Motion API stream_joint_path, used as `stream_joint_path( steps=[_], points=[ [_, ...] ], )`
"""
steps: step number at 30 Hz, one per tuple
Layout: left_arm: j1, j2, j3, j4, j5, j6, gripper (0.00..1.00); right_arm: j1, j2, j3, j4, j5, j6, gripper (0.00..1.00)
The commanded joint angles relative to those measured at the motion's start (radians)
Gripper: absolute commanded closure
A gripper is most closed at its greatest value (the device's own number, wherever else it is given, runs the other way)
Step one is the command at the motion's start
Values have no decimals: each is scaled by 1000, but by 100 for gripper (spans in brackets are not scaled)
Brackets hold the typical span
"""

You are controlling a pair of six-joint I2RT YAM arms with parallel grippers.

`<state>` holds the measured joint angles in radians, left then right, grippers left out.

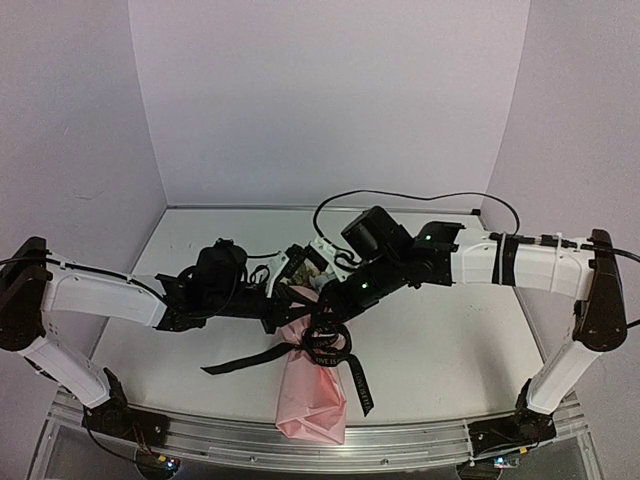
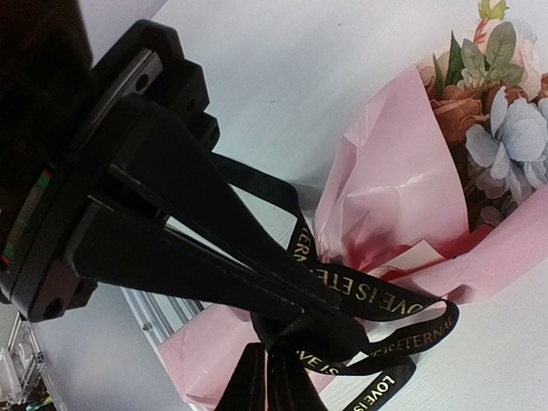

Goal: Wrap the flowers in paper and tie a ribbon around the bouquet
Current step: Cross the half-tied ribbon over the folded bouquet.

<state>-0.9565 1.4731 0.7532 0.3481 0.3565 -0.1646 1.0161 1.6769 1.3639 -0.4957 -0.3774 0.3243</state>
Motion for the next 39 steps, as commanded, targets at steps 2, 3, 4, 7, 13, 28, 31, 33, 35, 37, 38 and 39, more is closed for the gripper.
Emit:
stream_joint_path(
  steps=[2, 3, 4, 7, 13, 28, 31, 33, 35, 37, 38, 39],
  points=[
    [-4, -17, -2, 78, -84, -64, 100, 5, -65, -33, 17, 45, -59, 75],
    [-4, -24, -10, 80, -106, -72, 100, 5, -78, -47, 21, 59, -72, 68],
    [-4, -30, -16, 81, -118, -86, 100, 5, -92, -62, 32, 66, -91, 63],
    [-4, -38, -31, 86, -140, -119, 100, 5, -134, -129, 90, 94, -149, 52],
    [-4, -41, -44, 87, -152, -167, 100, 32, -189, -231, 159, 140, -274, 46],
    [-1, -35, 0, -5, -204, -222, 100, 148, -66, -274, 334, 237, -417, 47],
    [-1, -37, -1, -4, -205, -219, 100, 150, -31, -254, 345, 287, -370, 51],
    [-1, -40, -3, -5, -205, -217, 100, 150, -15, -251, 364, 332, -335, 54],
    [-1, -42, -3, -3, -205, -215, 100, 150, -3, -254, 411, 345, -276, 55],
    [0, -40, -3, -2, -205, -213, 100, 150, 12, -244, 429, 338, -234, 56],
    [-1, -40, -3, -2, -205, -213, 100, 150, 18, -240, 431, 335, -216, 57],
    [-1, -41, -3, -3, -206, -212, 100, 151, 20, -239, 434, 335, -206, 58]
  ],
)
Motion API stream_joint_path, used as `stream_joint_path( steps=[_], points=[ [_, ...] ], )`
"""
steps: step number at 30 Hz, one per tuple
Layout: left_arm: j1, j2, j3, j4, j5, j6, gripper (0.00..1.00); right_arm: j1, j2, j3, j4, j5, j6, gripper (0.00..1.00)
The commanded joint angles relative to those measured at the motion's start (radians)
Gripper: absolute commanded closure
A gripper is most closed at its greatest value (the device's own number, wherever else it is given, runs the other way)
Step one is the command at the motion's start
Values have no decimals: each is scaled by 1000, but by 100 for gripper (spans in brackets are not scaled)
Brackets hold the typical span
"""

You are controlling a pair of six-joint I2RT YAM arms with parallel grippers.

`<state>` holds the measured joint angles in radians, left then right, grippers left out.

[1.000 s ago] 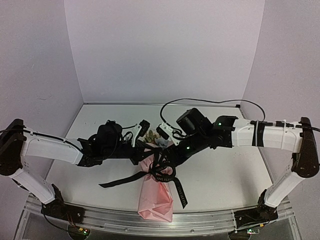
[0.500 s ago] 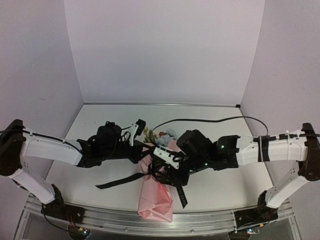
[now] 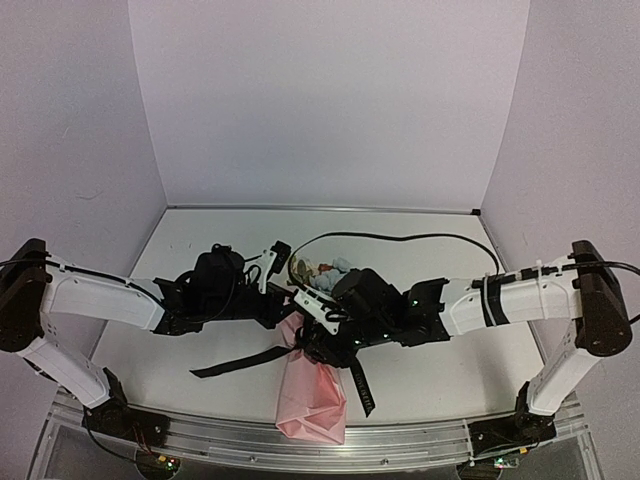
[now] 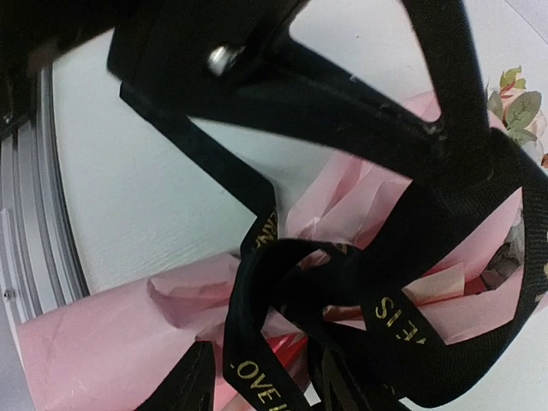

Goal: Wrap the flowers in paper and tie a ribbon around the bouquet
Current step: Cross the half-tied ribbon over the folded bouquet.

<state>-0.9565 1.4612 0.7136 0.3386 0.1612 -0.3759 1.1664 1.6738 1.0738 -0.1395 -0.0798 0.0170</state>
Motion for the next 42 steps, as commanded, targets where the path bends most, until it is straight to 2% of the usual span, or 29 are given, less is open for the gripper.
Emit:
stream_joint_path(
  steps=[1, 26, 34, 37, 42],
  points=[
    [-1, -30, 35, 7, -12, 0, 100, 3, 24, 48, 82, 40, 106, 59],
    [8, -56, 1, -2, 37, 23, 100, 25, 29, -12, 65, 4, 225, 62],
    [10, -58, -20, 13, 58, 19, 100, 27, 45, -18, 69, 8, 209, 63],
    [11, -63, -28, 12, 56, 20, 100, 28, 52, -14, 70, 10, 209, 69],
    [12, -69, -26, 4, 39, 20, 100, 27, 34, -27, 69, 28, 214, 90]
  ],
)
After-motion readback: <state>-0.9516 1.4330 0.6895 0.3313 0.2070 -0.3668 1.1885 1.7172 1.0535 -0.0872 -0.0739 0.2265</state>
